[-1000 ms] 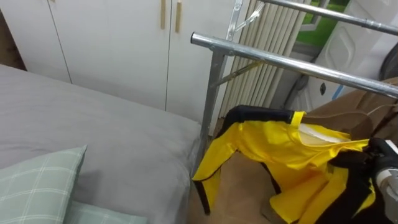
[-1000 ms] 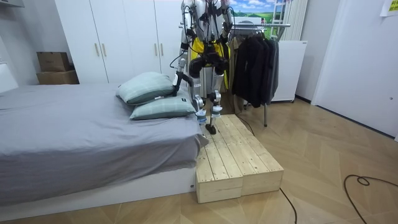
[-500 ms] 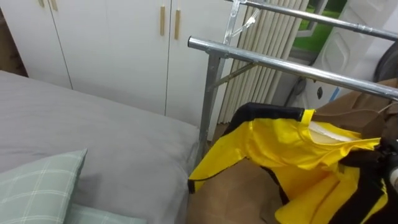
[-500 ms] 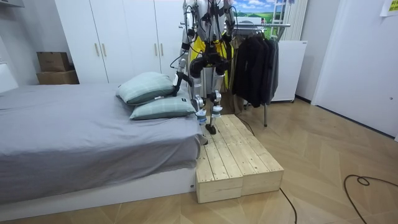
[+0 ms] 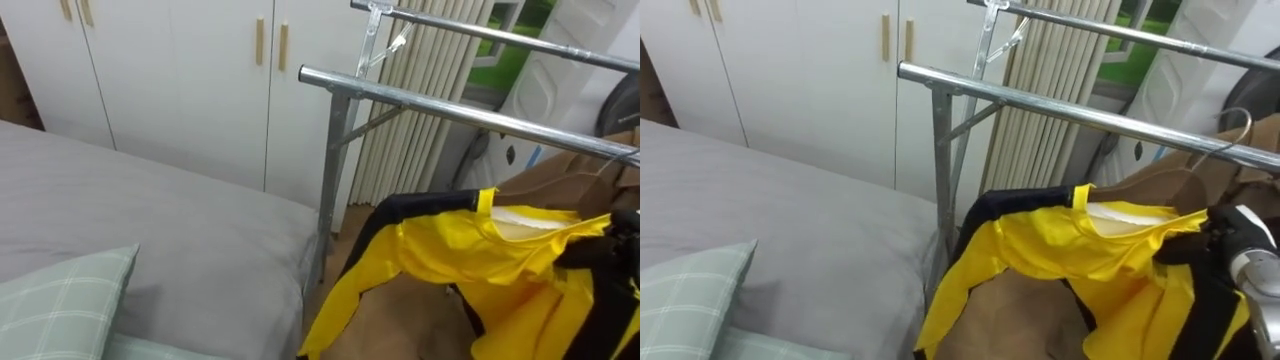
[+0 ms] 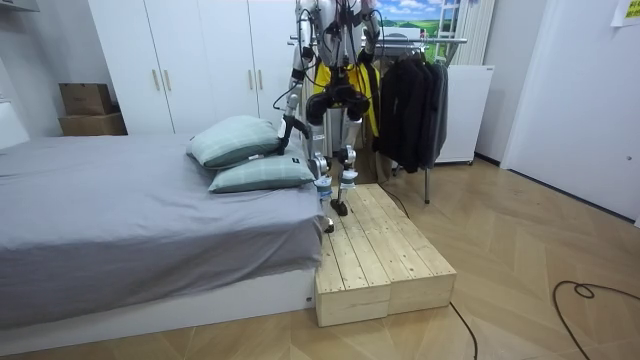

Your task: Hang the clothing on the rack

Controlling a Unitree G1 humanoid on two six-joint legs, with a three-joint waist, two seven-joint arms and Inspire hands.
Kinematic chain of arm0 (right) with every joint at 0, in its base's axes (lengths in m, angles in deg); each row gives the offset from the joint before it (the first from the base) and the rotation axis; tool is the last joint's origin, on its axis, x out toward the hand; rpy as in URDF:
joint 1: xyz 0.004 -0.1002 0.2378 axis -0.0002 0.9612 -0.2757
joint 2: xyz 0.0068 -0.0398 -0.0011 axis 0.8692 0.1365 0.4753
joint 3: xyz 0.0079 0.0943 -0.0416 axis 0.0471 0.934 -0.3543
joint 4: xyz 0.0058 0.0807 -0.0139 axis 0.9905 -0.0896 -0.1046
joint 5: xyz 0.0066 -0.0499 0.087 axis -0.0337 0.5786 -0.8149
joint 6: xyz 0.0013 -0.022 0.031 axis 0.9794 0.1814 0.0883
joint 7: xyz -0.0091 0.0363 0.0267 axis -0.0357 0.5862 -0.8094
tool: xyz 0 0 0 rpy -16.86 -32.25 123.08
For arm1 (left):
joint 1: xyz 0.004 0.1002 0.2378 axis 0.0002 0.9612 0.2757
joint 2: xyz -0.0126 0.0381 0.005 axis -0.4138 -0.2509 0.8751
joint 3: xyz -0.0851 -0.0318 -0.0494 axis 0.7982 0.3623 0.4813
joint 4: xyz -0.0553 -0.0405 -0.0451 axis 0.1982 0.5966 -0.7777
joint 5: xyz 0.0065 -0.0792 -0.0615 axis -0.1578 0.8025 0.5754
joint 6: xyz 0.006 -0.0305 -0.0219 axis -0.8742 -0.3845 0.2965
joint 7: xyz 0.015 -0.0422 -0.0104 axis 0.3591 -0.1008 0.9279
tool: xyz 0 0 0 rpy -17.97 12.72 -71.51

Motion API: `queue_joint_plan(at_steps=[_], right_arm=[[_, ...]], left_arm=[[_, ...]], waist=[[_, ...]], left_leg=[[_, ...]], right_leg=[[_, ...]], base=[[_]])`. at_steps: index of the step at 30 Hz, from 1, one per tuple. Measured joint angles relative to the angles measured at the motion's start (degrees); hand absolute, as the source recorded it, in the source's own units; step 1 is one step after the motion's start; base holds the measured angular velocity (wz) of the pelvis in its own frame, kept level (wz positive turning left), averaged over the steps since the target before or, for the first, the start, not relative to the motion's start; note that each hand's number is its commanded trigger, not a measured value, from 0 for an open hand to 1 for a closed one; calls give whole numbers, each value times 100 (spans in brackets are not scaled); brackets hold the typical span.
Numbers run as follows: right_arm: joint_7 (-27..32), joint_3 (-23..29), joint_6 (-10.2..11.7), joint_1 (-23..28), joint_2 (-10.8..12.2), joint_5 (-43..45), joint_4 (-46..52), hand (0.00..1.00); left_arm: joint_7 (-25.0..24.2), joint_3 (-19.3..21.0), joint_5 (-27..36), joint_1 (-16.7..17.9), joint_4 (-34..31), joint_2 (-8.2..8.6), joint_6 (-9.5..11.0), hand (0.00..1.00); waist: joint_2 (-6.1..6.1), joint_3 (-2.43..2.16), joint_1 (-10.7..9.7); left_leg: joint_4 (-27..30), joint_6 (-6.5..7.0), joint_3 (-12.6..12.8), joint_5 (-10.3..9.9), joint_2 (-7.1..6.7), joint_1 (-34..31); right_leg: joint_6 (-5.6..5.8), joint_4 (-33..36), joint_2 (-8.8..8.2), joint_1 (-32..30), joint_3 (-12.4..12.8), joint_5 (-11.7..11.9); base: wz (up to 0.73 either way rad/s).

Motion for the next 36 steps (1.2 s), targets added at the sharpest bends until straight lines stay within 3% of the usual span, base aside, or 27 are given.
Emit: queue_joint_plan(at_steps=[10,14,23,27,30,36], right_arm=[[-894,-271,6,-282,-273,375,241,100],[-1251,-463,7,-399,-284,821,414,100],[-1674,-662,64,-399,-283,921,596,100],[-1772,-671,85,-398,-282,886,702,100],[-1986,-820,84,-387,-282,788,1027,100],[-2387,-888,88,-381,-279,791,1443,100]], left_arm=[[-112,-3,2,24,17,-119,146,0],[-137,-4,7,-19,37,-171,172,0],[-199,-192,7,-26,27,-237,175,0],[-199,-199,7,-37,14,-260,184,0],[-191,-199,6,-69,-12,-266,184,0],[-133,-203,1,-153,-16,-267,184,0]], waist=[[-84,3,-22],[-142,1,-61],[-141,7,-60],[-151,29,-41],[-162,95,-41],[-176,98,-1]], left_leg=[[10,3,-28,12,-8,-17],[8,9,-31,24,-21,-23],[0,30,-40,41,-35,-7],[2,31,-38,63,-40,15],[1,28,-35,66,-41,-13],[-3,28,-54,63,-30,-155]], right_leg=[[20,-8,-11,-4,-5,-25],[20,-2,-19,-6,11,-21],[45,-101,-22,48,38,32],[48,-114,-20,49,47,41],[54,-114,-15,36,62,44],[21,-122,-11,-56,41,99]], base=[[0],[2],[1],[0],[0],[1]])
